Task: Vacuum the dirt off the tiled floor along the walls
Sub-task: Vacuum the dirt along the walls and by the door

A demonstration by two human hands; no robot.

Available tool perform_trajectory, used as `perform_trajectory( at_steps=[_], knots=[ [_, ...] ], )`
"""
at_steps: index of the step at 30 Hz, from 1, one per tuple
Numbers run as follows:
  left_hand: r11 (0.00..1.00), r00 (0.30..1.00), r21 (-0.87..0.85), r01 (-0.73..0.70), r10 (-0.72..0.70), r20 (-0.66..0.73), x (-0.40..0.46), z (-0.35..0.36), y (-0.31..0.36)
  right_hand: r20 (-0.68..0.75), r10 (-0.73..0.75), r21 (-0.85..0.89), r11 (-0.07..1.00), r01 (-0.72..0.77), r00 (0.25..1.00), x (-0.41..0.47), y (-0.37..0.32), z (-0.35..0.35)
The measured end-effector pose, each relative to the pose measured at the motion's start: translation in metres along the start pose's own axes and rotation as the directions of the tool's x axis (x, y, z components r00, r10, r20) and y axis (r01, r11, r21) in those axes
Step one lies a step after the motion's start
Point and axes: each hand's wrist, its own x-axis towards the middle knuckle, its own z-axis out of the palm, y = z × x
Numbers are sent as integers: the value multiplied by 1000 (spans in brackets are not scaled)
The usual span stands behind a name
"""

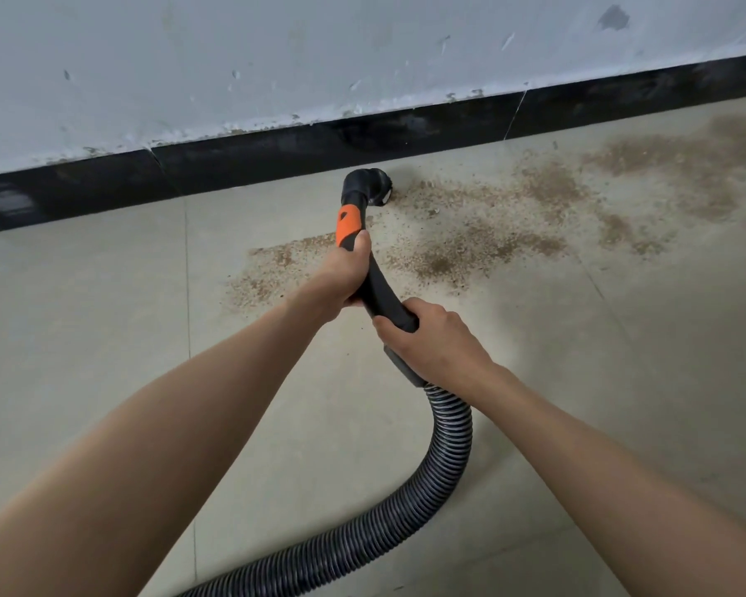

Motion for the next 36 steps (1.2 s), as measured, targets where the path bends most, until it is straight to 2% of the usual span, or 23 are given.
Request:
perform_trajectory(
  at_steps=[9, 18, 24, 27, 36],
  knots=[
    [998, 999, 54, -34, 34, -13, 33, 14, 19, -62, 30, 39, 999, -28, 998, 32, 5, -4],
    [984, 987, 129, -126, 111, 118, 31, 40, 34, -184, 150, 143, 982, -125, 971, 23, 11, -7],
    [975, 986, 147, -165, 162, 34, 15, 30, 35, -233, 99, 79, 993, -83, 967, 8, -1, -5],
    [980, 986, 111, -164, 165, -2, 3, 9, 29, -194, 55, 59, 997, -45, 979, -3, -15, -1],
    [999, 994, 6, -43, 43, -104, -48, -92, -24, 42, -56, 5, 998, 56, 998, -59, -74, 57]
  ],
)
